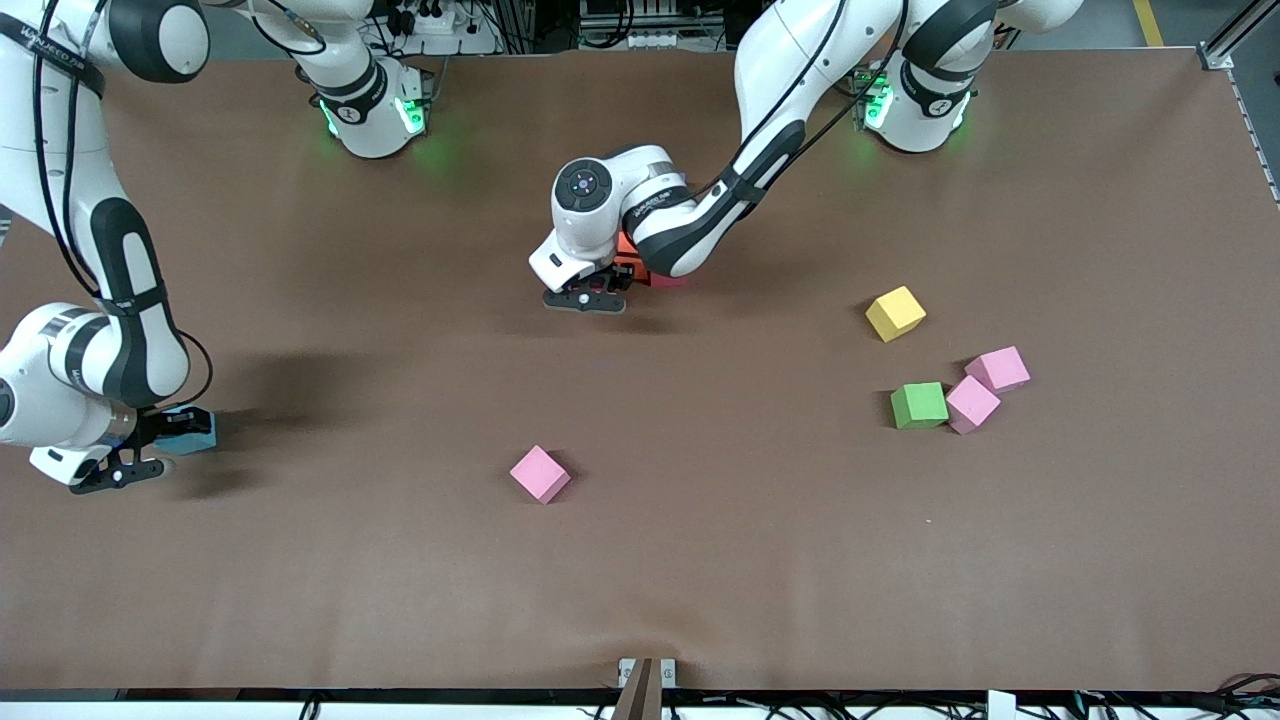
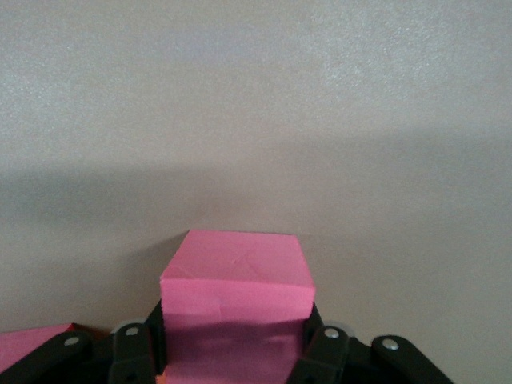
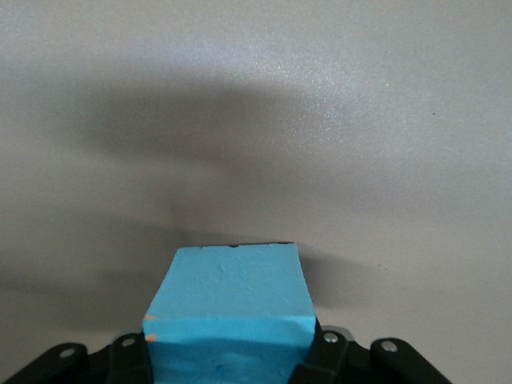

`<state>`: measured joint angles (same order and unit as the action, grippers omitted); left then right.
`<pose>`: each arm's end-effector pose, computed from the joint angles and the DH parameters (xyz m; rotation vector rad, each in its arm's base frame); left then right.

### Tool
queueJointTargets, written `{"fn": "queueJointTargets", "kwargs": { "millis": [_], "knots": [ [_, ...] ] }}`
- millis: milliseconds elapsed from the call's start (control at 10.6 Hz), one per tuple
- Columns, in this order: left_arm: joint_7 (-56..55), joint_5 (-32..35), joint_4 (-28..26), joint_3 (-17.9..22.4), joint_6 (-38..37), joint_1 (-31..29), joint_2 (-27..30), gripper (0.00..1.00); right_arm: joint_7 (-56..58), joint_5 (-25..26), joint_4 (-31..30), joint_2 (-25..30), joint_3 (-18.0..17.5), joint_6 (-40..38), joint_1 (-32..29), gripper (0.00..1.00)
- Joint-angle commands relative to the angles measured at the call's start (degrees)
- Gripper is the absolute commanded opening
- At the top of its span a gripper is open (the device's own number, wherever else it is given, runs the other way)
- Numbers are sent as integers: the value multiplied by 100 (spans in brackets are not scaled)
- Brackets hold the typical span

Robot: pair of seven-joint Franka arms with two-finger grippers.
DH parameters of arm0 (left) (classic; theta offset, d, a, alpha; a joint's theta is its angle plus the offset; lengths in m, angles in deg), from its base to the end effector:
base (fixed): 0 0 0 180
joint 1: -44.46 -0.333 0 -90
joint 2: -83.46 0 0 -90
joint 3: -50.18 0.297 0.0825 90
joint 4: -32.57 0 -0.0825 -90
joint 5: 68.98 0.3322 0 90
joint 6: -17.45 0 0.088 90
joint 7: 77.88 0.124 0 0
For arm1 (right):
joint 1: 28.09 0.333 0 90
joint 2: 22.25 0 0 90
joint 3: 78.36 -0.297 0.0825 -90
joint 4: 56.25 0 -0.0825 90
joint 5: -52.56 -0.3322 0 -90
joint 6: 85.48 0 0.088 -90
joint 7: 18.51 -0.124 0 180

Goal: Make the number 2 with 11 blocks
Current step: 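Lift the cyan block while the left gripper reaches the yellow block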

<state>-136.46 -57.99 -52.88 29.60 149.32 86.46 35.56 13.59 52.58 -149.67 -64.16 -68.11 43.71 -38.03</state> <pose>0.3460 -0.5672 0.2018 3.0512 -0.1265 -0.1351 0.5929 -0.2056 0.1940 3.0441 0.3783 -0.2152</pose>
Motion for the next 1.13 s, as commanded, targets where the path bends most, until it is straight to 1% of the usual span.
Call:
{"fn": "queueJointTargets", "kwargs": {
  "millis": [0, 94, 189, 283, 377, 472, 566, 660, 755, 849, 1038],
  "knots": [
    [-21, -123, 38, 63, 6, 72, -97, 78, -19, -29, 123, 25, 13, -34, 106, 39],
    [31, -123, 29, 63, -3, 63, -97, 100, -54, -29, 114, 165, 13, -43, 193, 39],
    [23, -123, 20, 63, -3, 72, -97, 100, -28, 32, 123, 288, 13, -60, 316, 39],
    [14, -123, -24, 63, -12, 72, -97, 100, -36, 320, 123, 420, 4, -69, 421, 39],
    [-12, -123, -24, 63, -12, 72, -97, 100, -36, 827, 123, 569, -40, -78, 449, 39],
    [-30, -123, -24, 63, -38, 63, -53, 100, -1, 1337, 123, 701, -214, -78, 458, 39],
    [-30, -123, -7, 63, -143, 37, 17, 100, -45, 1473, 114, 842, -320, -113, 475, 39],
    [-30, -106, 2, 63, -266, 2, 96, 100, -193, 1317, 70, 1026, -347, -192, 571, 39],
    [-30, -106, 2, 63, -337, -25, 236, 100, -664, 1003, 44, 1202, -339, -375, 633, 39],
    [-30, -115, 20, 63, -372, -25, 368, 100, -1165, 843, 9, 1360, -339, -577, 738, 39],
    [-39, -141, 20, 63, -512, -112, 666, 100, -2168, 509, -193, 1711, -339, -667, 966, 39]
  ]
}}
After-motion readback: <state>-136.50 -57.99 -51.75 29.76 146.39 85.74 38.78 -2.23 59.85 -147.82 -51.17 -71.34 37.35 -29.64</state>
